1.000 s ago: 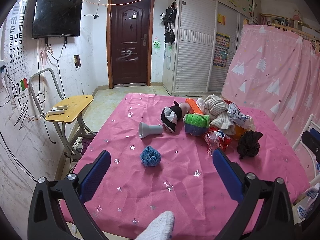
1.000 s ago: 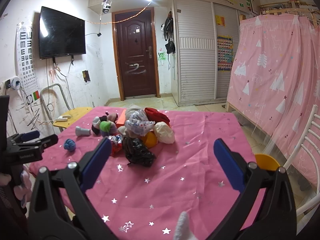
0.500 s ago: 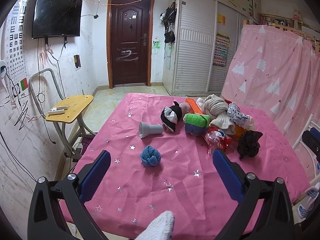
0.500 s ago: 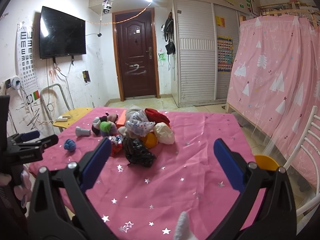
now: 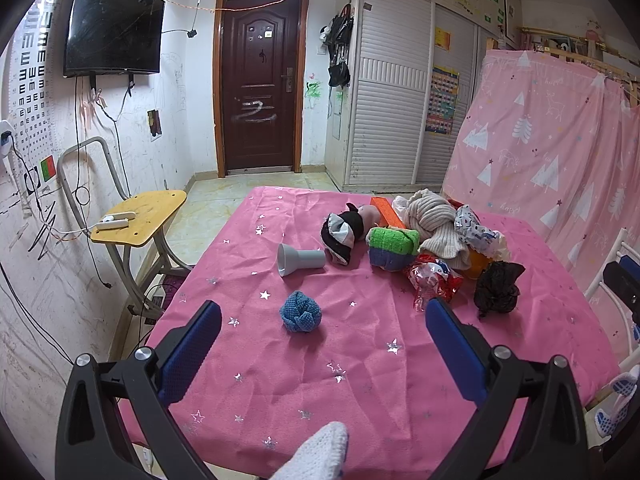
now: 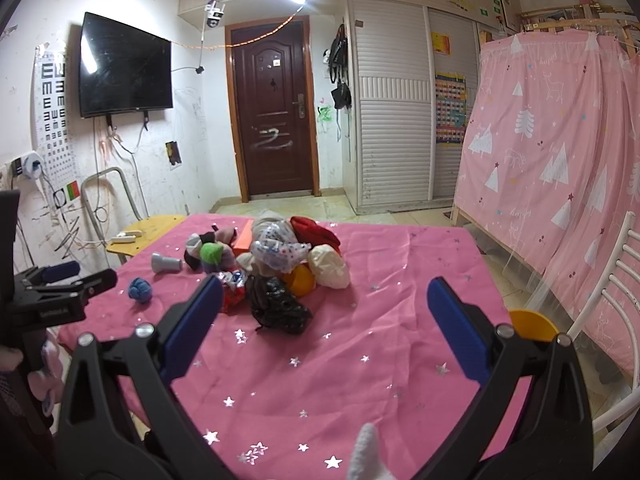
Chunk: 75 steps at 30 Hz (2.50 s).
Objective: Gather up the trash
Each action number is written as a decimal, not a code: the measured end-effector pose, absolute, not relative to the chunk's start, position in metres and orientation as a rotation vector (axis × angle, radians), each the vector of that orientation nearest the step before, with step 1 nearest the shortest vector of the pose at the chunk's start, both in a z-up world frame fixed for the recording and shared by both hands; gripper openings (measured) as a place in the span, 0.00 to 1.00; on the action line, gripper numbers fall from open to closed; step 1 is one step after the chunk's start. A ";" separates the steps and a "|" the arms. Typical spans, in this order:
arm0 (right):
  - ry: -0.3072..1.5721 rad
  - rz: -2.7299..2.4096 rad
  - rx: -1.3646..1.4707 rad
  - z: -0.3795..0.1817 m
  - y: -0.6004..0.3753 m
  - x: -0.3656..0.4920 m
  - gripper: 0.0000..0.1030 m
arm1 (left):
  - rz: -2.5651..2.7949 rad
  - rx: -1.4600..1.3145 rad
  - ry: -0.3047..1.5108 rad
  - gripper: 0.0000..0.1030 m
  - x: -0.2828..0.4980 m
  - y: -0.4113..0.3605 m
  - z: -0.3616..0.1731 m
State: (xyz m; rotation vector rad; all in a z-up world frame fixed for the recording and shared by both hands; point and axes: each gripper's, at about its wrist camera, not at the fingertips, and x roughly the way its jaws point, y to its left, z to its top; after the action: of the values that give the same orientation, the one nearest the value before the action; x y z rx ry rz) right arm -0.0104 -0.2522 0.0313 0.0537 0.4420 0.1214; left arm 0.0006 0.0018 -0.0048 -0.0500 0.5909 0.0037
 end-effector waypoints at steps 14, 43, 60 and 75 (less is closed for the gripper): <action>0.441 0.123 0.054 0.030 -0.252 -0.011 0.96 | 0.004 -0.052 0.591 0.91 0.000 0.003 -0.004; 0.524 0.286 0.014 0.006 -0.226 0.015 0.96 | -0.130 0.007 0.663 0.91 0.019 -0.005 -0.022; 0.733 0.388 0.112 -0.024 -0.216 0.077 0.83 | -0.098 0.005 0.819 0.71 0.076 0.012 -0.044; 0.878 0.407 0.121 -0.039 -0.209 0.107 0.52 | -0.149 -0.075 0.862 0.26 0.092 0.019 -0.062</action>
State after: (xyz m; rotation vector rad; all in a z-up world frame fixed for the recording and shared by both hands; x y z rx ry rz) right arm 0.1065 -0.2090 -0.0392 0.1214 0.8783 0.4074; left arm 0.0921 0.0190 -0.0622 -0.0750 0.8616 -0.1488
